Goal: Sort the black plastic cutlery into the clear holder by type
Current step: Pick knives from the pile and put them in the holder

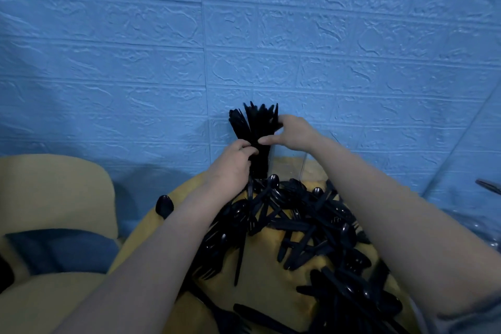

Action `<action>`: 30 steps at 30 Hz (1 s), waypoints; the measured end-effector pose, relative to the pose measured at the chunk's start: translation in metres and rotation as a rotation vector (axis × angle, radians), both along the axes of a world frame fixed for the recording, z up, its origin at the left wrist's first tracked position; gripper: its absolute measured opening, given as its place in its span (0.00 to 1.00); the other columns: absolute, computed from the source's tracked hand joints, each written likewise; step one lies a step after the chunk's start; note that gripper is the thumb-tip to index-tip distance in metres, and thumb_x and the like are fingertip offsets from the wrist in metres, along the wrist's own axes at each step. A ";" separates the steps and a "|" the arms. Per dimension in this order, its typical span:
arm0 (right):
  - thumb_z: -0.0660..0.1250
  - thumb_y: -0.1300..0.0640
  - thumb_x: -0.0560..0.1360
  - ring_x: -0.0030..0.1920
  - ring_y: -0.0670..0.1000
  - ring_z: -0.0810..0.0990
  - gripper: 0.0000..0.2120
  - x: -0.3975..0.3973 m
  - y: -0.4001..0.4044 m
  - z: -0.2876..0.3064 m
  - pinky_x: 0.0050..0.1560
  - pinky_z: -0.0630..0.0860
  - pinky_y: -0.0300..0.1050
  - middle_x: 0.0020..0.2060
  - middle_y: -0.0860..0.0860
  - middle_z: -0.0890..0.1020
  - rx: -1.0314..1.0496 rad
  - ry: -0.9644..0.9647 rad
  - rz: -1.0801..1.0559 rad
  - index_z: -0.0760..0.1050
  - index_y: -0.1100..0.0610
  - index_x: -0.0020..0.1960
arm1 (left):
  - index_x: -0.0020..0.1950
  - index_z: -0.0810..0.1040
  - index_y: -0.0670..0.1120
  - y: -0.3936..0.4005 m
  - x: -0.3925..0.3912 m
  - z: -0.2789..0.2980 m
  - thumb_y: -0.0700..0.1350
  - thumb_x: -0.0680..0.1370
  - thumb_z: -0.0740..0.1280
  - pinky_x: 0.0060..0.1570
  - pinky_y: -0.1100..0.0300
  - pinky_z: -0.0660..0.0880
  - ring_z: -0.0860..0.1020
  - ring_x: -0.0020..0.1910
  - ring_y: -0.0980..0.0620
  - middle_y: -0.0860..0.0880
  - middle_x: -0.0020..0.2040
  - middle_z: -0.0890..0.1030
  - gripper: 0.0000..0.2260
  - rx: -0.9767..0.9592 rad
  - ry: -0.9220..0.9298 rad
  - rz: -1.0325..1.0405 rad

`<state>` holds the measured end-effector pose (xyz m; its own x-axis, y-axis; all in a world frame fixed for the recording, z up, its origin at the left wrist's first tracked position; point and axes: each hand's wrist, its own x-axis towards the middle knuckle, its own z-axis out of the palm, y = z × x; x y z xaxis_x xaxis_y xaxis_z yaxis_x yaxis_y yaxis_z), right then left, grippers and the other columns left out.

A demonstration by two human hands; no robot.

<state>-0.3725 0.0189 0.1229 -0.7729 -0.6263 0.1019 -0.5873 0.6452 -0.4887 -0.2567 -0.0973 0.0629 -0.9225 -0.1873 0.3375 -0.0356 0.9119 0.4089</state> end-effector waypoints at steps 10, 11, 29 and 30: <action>0.71 0.57 0.73 0.45 0.46 0.77 0.11 0.030 0.117 -0.007 0.37 0.66 0.25 0.50 0.51 0.83 0.323 0.023 0.053 0.80 0.56 0.55 | 0.67 0.71 0.51 0.072 0.031 -0.017 0.48 0.77 0.68 0.61 0.54 0.70 0.70 0.64 0.50 0.50 0.65 0.71 0.19 -0.172 -0.458 -0.316; 0.72 0.56 0.73 0.45 0.46 0.77 0.10 0.033 0.126 -0.012 0.38 0.66 0.28 0.49 0.51 0.83 0.368 0.003 0.047 0.80 0.55 0.54 | 0.67 0.70 0.51 0.074 0.032 -0.019 0.48 0.77 0.68 0.60 0.54 0.71 0.70 0.64 0.50 0.50 0.65 0.71 0.19 -0.197 -0.457 -0.299; 0.73 0.56 0.72 0.47 0.46 0.77 0.07 0.077 0.159 -0.051 0.51 0.73 0.38 0.43 0.45 0.79 0.390 -0.158 0.082 0.76 0.50 0.48 | 0.63 0.78 0.48 0.037 0.112 -0.017 0.39 0.78 0.66 0.53 0.66 0.70 0.77 0.55 0.53 0.49 0.57 0.80 0.14 0.213 -0.288 0.110; 0.73 0.56 0.72 0.47 0.46 0.78 0.07 0.078 0.158 -0.053 0.51 0.73 0.39 0.42 0.44 0.78 0.393 -0.149 0.087 0.76 0.50 0.46 | 0.63 0.78 0.47 0.034 0.116 -0.019 0.39 0.78 0.66 0.49 0.68 0.71 0.78 0.50 0.55 0.49 0.54 0.81 0.14 0.257 -0.268 0.123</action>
